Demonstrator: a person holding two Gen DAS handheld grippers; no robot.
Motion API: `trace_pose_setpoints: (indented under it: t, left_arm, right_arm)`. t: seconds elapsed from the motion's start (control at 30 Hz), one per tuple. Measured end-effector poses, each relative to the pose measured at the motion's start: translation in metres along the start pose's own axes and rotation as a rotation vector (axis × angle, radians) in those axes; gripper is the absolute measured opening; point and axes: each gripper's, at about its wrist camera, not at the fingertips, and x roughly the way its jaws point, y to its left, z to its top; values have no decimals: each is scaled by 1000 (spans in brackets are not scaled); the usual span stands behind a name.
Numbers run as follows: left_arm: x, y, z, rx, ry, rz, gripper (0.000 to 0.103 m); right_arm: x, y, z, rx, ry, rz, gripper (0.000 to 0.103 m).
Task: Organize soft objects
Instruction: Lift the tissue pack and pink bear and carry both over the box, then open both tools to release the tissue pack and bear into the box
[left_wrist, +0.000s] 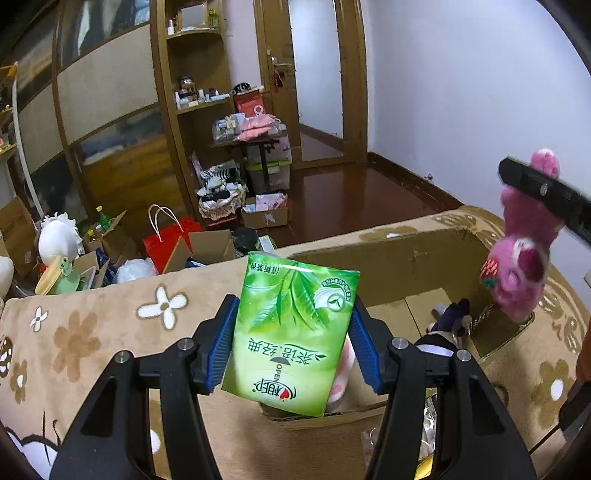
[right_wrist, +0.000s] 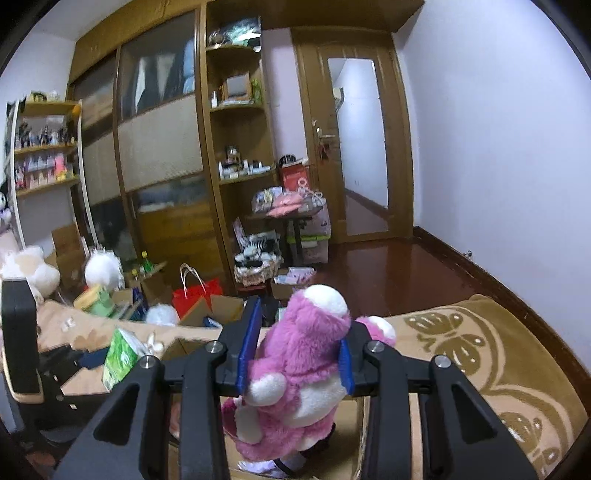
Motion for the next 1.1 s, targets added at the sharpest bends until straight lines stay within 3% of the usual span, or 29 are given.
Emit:
trace_pose_setpoints:
  t: [0.17,0.37,0.53,0.67,0.73,0.77,0.93,1.1]
  left_arm:
    - [6,-4,-2,26,18,-17,57]
    - [8,-3,-2,21,41,-36,60]
    - [6,-1,-1,11,39,-42,74]
    - [4,-2,-1,7,36,-44,78]
    - [2,-2,-1,-1,24,-53,88]
    - [0,-1,-1,-5,14,-56,88]
    - [-6,0,1,-8,-17,-29,89]
    - [-2,1,-2,7,2,4,89]
  right_arm:
    - [12,2,-18,-20,46,16,42]
    - [18,-6,-30,29,92,41,52]
    - [17,-18,-27,81,113,83,58]
    - [21,-17,-26,77,143,85,58]
    - [23,-19,-28,95,155,84,59]
    - [22,-20,-29,105,156,87,60]
    - [23,-26,-31,147,167,98,71]
    - [22,-26,-30,161,169,126,83]
